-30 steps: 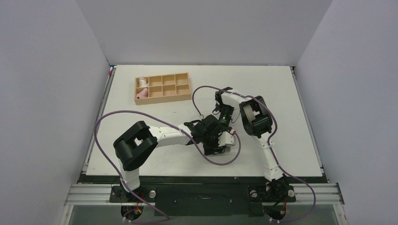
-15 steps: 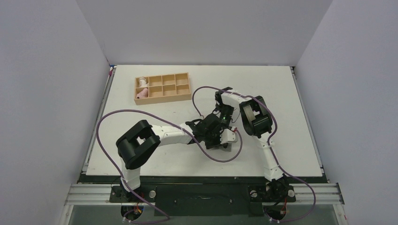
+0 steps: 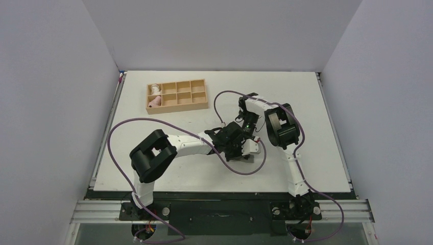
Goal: Roll the underwear
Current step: Roll the underwear to the center of the board.
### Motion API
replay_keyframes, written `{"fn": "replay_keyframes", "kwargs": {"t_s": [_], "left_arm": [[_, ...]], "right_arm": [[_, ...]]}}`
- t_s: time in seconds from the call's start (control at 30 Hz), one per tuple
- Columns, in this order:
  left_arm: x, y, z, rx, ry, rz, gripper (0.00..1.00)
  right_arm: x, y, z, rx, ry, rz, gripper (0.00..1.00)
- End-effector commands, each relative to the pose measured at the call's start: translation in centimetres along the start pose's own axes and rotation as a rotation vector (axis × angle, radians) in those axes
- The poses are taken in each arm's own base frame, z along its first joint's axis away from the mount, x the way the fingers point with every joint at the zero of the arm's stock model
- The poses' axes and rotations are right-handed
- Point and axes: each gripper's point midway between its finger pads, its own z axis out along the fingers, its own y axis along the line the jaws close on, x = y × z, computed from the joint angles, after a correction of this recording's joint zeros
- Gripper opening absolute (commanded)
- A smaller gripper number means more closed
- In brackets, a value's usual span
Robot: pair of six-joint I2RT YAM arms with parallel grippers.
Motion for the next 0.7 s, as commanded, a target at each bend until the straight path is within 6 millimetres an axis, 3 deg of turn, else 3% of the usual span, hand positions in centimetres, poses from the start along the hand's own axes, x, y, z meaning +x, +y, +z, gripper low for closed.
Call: {"fn": "replay_keyframes", "kwargs": {"t_s": [0.0,0.67], "left_arm": [[3.6,-2.0,1.9,0.088,0.108,-0.034,0.00],[4.9,-1.9,2.1,0.135,0.157,-0.101,0.00]], "right_arm": [[-1.4,-1.0,-1.6,0.109,-0.085,-0.140,0.44],[1.0,-0.9,-7.2,0.205,-0.237,-0.110,0.49]]}}
